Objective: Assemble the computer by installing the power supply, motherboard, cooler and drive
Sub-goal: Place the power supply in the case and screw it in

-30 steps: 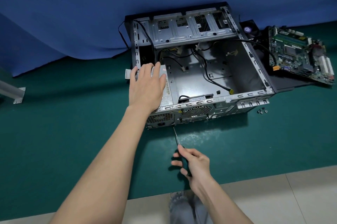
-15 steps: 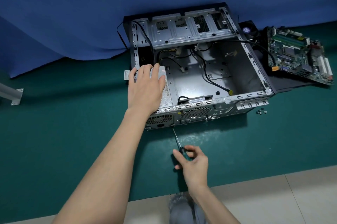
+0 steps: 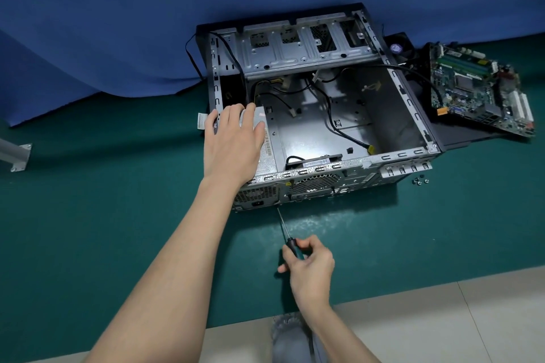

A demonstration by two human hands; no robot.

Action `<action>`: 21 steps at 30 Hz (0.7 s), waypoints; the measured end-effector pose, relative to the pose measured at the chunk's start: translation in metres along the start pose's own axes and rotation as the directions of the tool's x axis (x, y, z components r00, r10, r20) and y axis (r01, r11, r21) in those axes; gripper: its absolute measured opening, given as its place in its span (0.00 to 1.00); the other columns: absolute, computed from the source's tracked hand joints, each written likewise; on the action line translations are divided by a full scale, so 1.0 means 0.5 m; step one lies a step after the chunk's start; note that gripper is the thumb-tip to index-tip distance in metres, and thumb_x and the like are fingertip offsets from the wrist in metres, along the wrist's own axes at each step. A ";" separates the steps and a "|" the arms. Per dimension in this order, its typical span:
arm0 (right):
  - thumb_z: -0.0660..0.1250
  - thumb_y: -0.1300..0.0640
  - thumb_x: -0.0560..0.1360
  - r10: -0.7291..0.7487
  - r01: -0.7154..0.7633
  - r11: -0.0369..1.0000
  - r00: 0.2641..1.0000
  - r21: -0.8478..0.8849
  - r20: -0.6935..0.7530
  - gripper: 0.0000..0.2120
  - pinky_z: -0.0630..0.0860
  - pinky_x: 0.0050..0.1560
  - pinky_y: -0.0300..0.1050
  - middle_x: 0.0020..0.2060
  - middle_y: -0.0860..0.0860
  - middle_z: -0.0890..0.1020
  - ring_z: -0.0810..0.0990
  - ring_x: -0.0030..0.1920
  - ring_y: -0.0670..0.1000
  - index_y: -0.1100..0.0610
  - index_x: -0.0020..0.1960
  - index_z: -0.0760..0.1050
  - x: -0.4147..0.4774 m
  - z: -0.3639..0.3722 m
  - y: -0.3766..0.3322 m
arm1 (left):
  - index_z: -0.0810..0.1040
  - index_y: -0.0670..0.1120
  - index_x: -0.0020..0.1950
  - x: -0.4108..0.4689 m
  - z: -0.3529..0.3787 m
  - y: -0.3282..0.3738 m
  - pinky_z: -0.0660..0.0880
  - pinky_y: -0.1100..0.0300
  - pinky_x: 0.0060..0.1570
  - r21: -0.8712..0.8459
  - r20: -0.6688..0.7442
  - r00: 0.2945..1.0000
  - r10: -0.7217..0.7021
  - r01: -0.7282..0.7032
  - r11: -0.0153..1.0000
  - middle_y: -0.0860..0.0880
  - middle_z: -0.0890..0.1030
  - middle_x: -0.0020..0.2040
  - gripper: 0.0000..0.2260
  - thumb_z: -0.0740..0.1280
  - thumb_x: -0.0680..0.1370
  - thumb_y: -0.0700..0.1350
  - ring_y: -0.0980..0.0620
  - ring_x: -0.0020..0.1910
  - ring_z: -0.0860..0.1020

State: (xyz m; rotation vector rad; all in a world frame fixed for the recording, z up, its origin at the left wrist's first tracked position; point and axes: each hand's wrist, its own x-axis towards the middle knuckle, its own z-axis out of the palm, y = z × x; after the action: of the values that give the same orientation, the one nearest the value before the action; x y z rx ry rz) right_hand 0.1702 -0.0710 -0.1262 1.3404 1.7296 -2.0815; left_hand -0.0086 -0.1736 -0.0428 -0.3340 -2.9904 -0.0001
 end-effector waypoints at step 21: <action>0.78 0.61 0.68 0.215 -0.234 0.965 0.964 0.121 0.157 0.15 0.62 0.18 0.36 0.38 0.58 0.82 0.79 0.25 0.51 0.61 0.50 0.75 -0.006 -0.018 -0.015 | 0.62 0.45 0.74 -0.001 0.003 0.000 0.49 0.52 0.71 0.000 -0.009 1.000 0.002 -0.002 1.000 0.47 0.69 0.67 0.22 0.46 0.83 0.52 0.50 0.69 0.63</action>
State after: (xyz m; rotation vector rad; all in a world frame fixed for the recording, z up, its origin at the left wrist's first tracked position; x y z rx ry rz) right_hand 0.1724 -0.0620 -0.1184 1.3165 1.3310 -2.1406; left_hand -0.0081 -0.1737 -0.0442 -0.3359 -2.9816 -0.0019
